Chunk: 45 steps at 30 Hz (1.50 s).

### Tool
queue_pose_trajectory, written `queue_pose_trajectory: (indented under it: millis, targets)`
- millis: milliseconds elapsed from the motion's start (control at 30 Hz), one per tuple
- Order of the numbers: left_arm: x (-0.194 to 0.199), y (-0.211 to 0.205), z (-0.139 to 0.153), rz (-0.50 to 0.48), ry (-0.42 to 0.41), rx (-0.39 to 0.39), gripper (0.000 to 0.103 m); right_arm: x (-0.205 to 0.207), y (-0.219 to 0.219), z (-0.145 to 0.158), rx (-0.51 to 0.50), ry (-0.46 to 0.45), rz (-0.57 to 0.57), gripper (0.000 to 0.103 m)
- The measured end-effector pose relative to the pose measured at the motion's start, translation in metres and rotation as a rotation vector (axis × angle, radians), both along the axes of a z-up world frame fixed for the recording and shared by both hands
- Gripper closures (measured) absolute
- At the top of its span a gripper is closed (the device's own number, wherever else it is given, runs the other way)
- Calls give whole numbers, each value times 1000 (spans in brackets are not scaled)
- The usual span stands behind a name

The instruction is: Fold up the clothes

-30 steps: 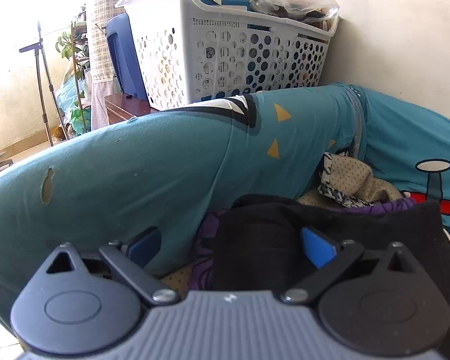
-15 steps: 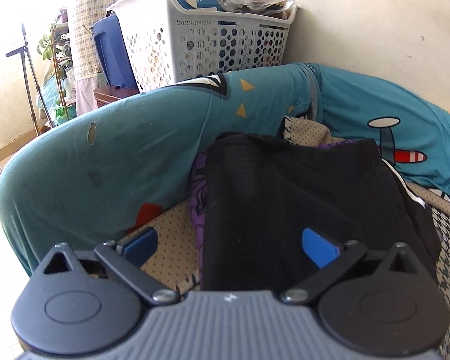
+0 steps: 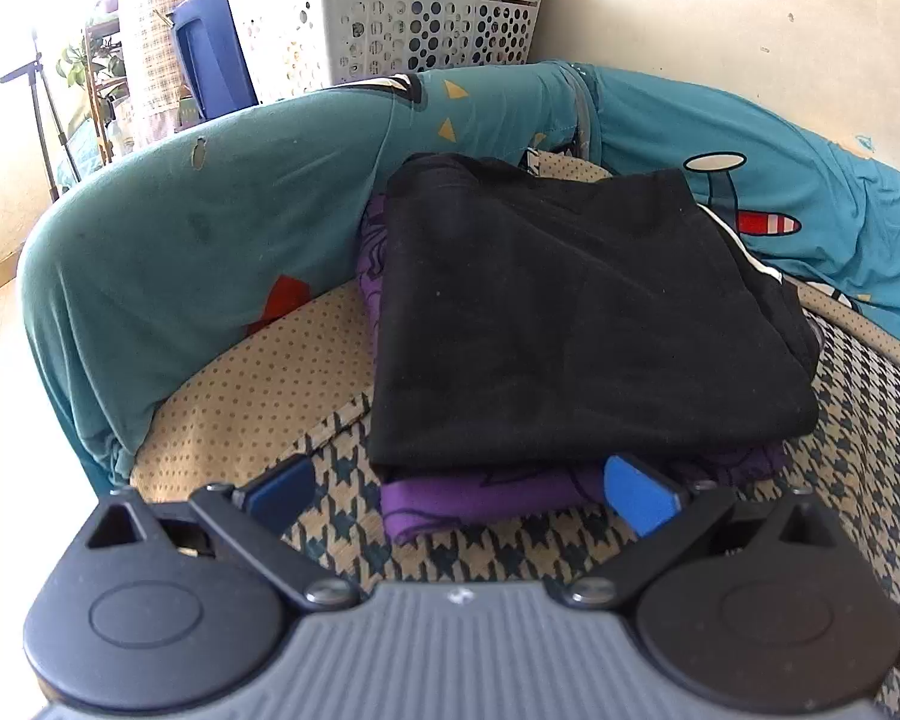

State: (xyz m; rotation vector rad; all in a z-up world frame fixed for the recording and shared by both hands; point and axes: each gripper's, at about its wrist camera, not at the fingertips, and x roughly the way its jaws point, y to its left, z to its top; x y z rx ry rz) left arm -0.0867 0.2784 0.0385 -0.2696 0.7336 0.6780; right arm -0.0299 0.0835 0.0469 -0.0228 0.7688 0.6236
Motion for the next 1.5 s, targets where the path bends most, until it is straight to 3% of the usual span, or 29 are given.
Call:
queue_pose_trajectory:
  millis: [733, 1500]
  targets:
    - [-36, -63, -32, -85, 80, -20, 0, -16, -20, -2, -129, 56, -7, 28]
    - [-47, -82, -43, -114, 98, -42, 0, -26, -20, -8, -224, 68, 23, 28]
